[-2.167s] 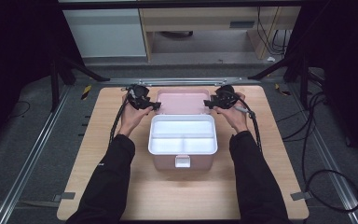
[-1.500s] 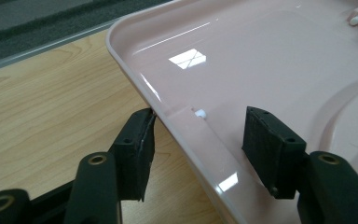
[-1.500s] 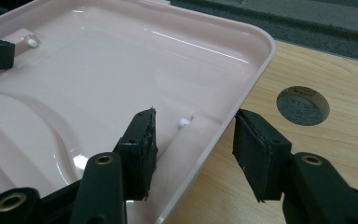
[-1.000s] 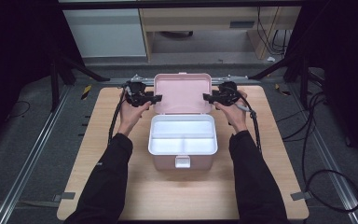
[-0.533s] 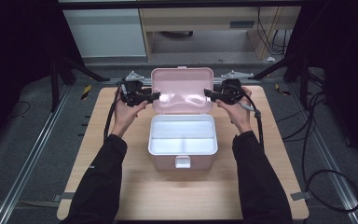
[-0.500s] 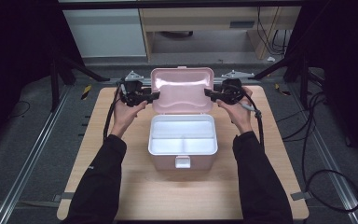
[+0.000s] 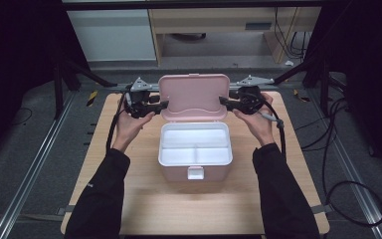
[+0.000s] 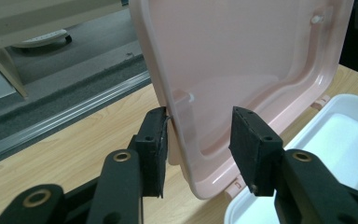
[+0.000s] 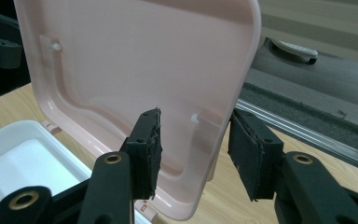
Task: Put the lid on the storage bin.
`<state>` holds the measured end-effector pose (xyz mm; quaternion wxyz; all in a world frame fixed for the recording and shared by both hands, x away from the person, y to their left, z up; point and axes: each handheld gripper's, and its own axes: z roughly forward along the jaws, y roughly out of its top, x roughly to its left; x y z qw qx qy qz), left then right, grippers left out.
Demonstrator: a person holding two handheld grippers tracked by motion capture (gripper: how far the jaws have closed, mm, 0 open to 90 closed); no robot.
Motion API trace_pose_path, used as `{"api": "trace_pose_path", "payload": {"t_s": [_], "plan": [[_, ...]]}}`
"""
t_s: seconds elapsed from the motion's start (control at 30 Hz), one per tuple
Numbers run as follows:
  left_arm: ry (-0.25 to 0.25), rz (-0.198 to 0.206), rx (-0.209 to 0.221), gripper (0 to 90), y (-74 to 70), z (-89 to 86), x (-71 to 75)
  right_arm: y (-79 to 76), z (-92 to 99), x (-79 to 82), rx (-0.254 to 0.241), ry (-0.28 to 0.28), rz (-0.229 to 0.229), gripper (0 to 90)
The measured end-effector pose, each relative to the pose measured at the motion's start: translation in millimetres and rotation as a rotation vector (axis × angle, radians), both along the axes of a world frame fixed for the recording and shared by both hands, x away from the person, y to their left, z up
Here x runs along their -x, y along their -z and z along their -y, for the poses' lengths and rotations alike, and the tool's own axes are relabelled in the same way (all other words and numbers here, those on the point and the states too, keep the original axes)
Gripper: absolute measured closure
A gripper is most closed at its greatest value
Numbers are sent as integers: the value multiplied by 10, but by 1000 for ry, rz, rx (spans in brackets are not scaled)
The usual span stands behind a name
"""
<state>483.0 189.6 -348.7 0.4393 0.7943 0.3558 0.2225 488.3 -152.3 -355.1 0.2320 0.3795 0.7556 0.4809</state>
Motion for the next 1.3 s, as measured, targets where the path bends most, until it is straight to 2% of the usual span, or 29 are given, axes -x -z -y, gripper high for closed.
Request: {"api": "trace_pose_path", "payload": {"t_s": [0.17,0.23,0.27,0.4,0.6,0.63,0.73,0.9,1.17,1.3], "plan": [[3,9,-11,565,-21,6,83,-61,-5,94,25,-5,3,546],[13,10,-38,566,-31,9,147,-79,-6,134,39,-8,8,554],[13,10,-38,566,-31,9,147,-79,-6,134,39,-8,8,554],[15,24,-59,580,-49,21,235,-81,19,213,27,-1,10,604],[11,15,-62,614,-70,11,331,-91,32,320,60,-5,3,670],[3,25,-79,627,-70,22,364,-98,29,335,64,-1,1,681],[-2,30,-87,646,-69,29,396,-118,23,381,86,2,2,709],[-11,22,-87,678,-76,22,463,-100,70,455,52,5,1,774],[-7,11,-73,716,-56,-6,549,-133,69,586,81,-7,11,784],[2,9,-88,729,-40,-7,620,-151,84,675,55,-12,25,781]]}}
